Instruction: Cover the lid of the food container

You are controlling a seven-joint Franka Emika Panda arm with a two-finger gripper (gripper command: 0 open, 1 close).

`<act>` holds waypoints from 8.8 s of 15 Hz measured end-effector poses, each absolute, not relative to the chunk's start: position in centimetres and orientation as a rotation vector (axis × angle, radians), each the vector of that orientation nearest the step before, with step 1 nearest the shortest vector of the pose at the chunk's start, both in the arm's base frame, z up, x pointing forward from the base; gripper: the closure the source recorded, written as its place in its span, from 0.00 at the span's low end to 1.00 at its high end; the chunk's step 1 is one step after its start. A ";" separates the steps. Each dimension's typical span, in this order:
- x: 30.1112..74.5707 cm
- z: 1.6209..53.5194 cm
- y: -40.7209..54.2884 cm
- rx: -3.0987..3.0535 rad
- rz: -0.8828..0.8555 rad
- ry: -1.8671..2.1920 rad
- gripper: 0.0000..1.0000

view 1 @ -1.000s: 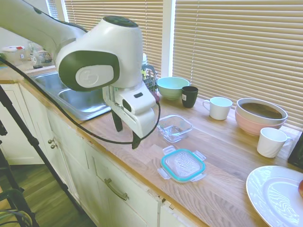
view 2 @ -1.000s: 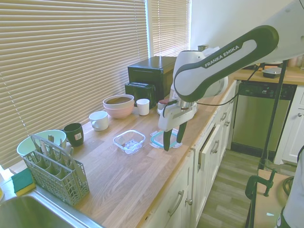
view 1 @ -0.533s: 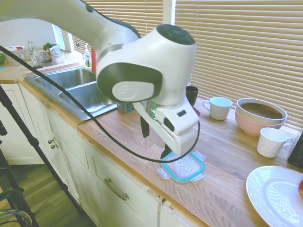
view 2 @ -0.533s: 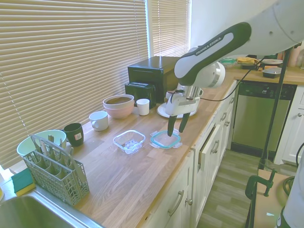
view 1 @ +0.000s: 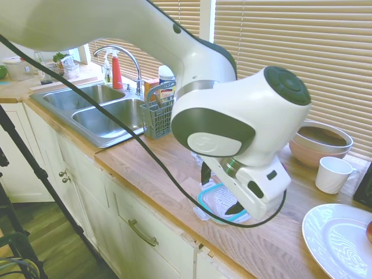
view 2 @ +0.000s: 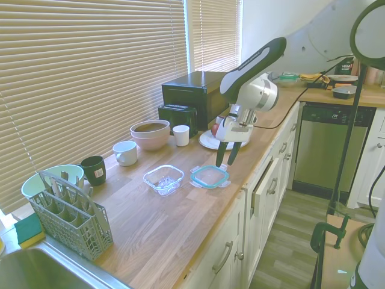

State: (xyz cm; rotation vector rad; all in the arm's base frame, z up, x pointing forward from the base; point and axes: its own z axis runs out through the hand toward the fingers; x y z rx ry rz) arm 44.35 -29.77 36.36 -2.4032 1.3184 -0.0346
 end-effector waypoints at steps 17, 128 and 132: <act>49.3 31.5 -34.7 -2.310 0.055 1.296 0.00; 68.5 42.6 -6.1 -2.714 -0.028 1.324 1.00; 68.5 40.1 -4.8 -2.784 -0.001 1.294 1.00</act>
